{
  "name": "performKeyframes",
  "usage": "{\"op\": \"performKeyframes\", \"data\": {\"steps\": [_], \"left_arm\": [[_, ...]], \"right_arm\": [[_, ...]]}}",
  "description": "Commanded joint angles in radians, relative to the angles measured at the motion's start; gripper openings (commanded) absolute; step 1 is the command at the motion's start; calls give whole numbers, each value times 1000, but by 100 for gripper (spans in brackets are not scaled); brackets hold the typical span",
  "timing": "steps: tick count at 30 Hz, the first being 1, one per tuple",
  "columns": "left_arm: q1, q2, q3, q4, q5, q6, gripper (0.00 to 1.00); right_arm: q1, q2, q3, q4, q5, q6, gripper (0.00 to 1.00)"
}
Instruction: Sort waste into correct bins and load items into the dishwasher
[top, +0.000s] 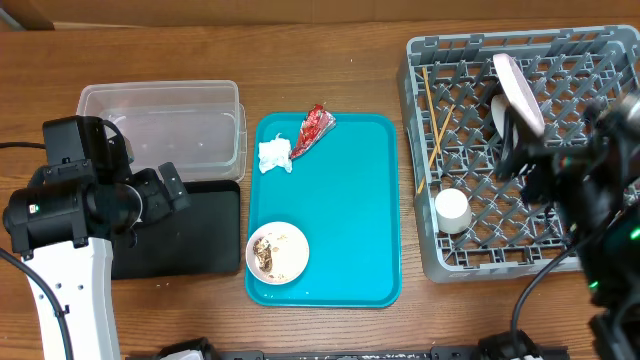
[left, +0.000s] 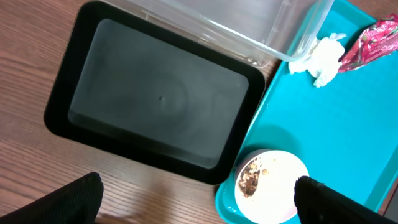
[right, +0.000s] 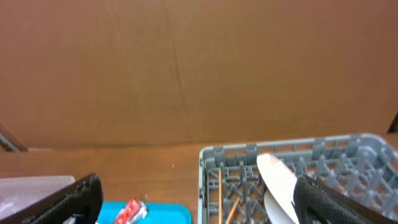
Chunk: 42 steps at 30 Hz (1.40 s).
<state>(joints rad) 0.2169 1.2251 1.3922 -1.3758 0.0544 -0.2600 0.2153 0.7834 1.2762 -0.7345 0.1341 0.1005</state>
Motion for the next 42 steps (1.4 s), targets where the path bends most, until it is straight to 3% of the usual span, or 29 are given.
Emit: {"op": "performKeyframes", "data": {"steps": [1,14,21,30,40,42], "left_arm": [[5,3,13,0,-10,-13,100],[5,3,13,-1,-10,-13,100],[5,3,13,0,-10,-13,100],[5,3,13,0,-10,-13,100],[5,3,13,0,-10,-13,100],[5,3,13,-1,-10,-13,100]], "right_arm": [[-9,-102,-148,34,-4,4,100],[-26,-531,-622,89,-4,4,100],[-74,-669,-843,232,-32,4,100],[-90,-781,-1075,479,-31,4,100],[-102,-780,-1263,799,-31,4,100],[-104,-781,-1268,801,-31,4,100]]}}
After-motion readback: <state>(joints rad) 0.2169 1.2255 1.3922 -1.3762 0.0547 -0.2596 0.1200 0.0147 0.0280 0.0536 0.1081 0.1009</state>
